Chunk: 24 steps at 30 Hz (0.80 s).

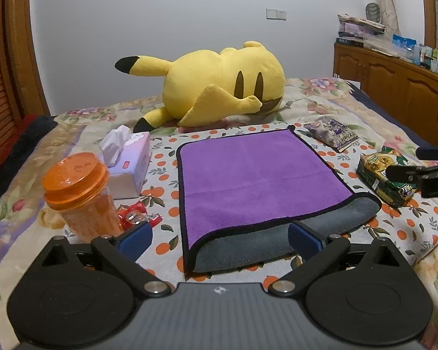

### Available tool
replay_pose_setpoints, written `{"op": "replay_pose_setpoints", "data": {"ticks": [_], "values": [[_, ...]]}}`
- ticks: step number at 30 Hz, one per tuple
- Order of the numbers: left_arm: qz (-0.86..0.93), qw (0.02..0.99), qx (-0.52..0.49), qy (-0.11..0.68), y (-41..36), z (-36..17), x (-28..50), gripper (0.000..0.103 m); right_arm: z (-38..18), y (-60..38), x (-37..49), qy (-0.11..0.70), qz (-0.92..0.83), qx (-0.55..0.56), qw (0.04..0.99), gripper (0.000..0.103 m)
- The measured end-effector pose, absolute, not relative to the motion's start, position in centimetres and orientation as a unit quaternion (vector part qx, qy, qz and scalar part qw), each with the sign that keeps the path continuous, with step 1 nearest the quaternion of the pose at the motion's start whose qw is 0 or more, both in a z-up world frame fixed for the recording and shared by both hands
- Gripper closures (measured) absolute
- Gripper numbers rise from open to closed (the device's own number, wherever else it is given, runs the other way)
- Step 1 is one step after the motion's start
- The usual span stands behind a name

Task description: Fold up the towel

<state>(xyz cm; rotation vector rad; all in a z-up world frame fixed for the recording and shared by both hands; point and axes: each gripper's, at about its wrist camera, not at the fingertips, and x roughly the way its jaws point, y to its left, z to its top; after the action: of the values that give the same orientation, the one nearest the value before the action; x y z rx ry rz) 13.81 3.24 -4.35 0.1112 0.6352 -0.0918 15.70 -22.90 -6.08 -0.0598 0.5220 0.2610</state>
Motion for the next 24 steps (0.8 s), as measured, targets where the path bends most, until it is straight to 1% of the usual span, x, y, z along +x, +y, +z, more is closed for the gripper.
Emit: {"op": "replay_pose_setpoints", "data": {"ticks": [1, 4, 6, 10, 18, 21, 24], "values": [[-0.048, 0.947, 0.054, 0.314, 3.3, -4.4, 14.0, 0.002, -6.3, -22.8, 15.8, 0.260, 0.131, -0.032, 0.956, 0.007], [-0.056, 0.943, 0.056, 0.322, 3.4, -4.8, 14.8, 0.006, -7.0, -22.5, 16.4, 0.271, 0.137, -0.037, 0.952, 0.011], [-0.063, 0.941, 0.056, 0.329, 3.6, -5.2, 15.4, 0.011, -7.4, -22.5, 16.8, 0.279, 0.141, -0.040, 0.949, 0.011], [-0.066, 0.934, 0.051, 0.348, 3.9, -6.2, 16.5, 0.016, -8.1, -22.4, 17.5, 0.292, 0.148, -0.041, 0.944, 0.012], [-0.067, 0.923, 0.045, 0.377, 4.6, -7.9, 18.3, 0.037, -9.6, -22.0, 18.5, 0.320, 0.161, -0.049, 0.932, 0.015], [-0.066, 0.918, 0.034, 0.390, 5.2, -8.5, 18.8, 0.042, -10.0, -21.9, 18.7, 0.330, 0.168, -0.050, 0.927, 0.018], [-0.066, 0.915, 0.025, 0.398, 5.6, -8.9, 19.0, 0.045, -10.4, -21.8, 18.9, 0.338, 0.171, -0.050, 0.924, 0.020]]}}
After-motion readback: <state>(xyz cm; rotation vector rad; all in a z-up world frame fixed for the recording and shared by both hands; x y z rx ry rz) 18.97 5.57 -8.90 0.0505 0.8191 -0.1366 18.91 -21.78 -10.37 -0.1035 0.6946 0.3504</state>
